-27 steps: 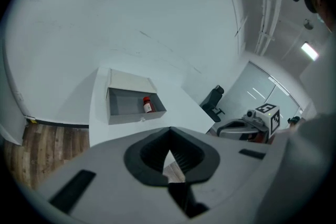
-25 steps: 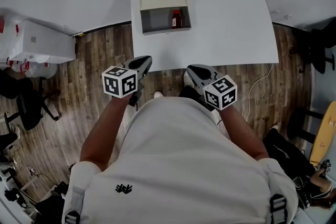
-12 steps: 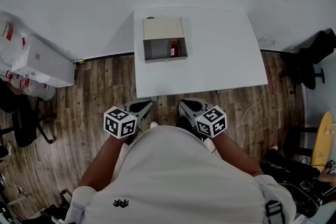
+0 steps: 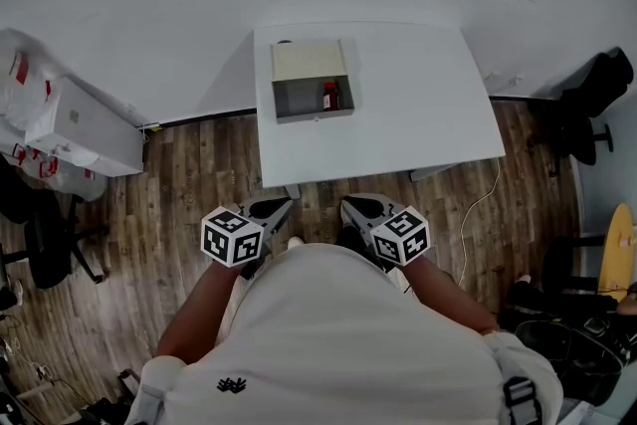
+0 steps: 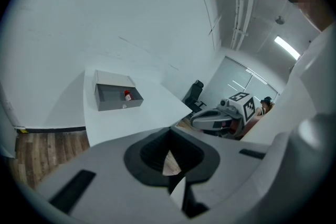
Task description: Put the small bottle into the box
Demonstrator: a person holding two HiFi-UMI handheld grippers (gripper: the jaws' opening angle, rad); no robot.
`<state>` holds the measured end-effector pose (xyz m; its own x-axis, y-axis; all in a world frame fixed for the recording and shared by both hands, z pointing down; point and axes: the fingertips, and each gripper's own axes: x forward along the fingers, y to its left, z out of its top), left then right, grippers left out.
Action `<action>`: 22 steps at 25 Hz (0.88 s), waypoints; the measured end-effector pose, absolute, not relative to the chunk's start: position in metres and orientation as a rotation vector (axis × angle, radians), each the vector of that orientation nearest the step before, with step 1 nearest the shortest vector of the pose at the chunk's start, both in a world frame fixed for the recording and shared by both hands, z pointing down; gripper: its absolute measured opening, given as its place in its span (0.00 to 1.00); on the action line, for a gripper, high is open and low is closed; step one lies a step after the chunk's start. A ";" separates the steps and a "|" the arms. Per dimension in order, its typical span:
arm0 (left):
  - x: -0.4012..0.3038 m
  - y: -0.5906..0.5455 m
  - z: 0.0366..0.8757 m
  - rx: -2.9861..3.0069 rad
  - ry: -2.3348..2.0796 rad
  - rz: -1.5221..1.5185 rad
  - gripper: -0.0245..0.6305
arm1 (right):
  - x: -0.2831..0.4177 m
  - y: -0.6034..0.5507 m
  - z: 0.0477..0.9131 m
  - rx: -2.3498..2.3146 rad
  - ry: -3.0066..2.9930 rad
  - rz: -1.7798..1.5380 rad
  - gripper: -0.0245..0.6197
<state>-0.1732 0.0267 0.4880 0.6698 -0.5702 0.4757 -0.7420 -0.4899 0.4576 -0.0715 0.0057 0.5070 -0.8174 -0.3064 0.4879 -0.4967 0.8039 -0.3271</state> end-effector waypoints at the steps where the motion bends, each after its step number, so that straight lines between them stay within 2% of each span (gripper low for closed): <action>1: -0.174 0.028 0.489 2.233 -1.007 0.345 0.04 | -0.071 0.008 0.507 0.604 -2.573 0.625 0.05; 22: -0.197 0.035 0.494 2.195 -1.090 0.299 0.05 | -0.078 0.016 0.508 0.585 -2.581 0.587 0.05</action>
